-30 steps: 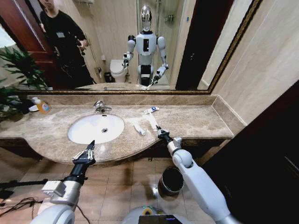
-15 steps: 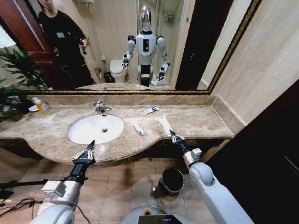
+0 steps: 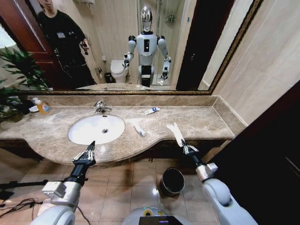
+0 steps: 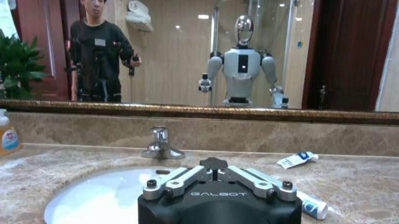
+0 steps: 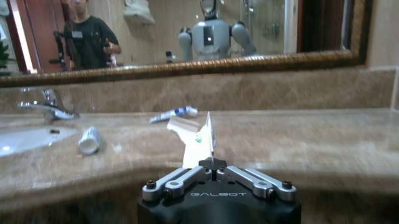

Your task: Pick up the trash from the sink and place it in the trash bin.

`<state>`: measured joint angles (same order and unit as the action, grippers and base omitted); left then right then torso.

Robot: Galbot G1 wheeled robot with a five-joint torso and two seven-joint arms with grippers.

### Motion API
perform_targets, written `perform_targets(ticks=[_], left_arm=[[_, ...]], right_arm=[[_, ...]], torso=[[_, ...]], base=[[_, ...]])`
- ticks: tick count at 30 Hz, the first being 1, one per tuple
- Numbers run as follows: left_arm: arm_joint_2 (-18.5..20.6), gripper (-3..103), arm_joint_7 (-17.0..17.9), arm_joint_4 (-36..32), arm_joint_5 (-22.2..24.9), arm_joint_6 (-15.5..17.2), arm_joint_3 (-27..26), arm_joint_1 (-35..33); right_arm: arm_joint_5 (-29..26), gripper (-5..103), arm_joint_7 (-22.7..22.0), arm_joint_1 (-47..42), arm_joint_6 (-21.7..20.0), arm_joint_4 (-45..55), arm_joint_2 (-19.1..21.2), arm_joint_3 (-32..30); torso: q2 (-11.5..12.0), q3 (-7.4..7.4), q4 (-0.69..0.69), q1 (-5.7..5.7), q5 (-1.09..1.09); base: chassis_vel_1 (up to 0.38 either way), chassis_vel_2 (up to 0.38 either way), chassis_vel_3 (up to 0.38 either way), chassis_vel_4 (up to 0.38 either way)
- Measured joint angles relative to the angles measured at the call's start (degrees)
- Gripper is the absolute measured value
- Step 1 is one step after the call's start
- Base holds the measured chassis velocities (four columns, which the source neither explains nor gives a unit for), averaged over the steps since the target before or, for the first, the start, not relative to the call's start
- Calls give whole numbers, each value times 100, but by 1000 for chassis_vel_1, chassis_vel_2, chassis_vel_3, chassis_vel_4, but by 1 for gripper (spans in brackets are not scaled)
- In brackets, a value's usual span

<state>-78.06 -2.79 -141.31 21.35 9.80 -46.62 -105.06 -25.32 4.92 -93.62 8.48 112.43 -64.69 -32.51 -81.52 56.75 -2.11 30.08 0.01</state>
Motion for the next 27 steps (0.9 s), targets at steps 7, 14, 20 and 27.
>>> perform_targets(ticks=[7,14,20,27], left_arm=[[0,0,0,0,0,0,0,0],[0,0,0,0,0,0,0,0],[0,0,0,0,0,0,0,0],[0,0,0,0,0,0,0,0]], right_arm=[[-55,0,462,-699,557,-468,11,-278],[129,0,508,-700,729,-1021,-161,-116],[485,0,378,-329,733,-1710,-262,140],[780,0,337,341,737,-2745,-506,346]], torso=[[0,0,0,0,-1],[0,0,0,0,-1],[0,0,0,0,-2],[0,1,0,1,-1]], base=[[0,0,0,0],[0,0,0,0],[0,0,0,0],[0,0,0,0]])
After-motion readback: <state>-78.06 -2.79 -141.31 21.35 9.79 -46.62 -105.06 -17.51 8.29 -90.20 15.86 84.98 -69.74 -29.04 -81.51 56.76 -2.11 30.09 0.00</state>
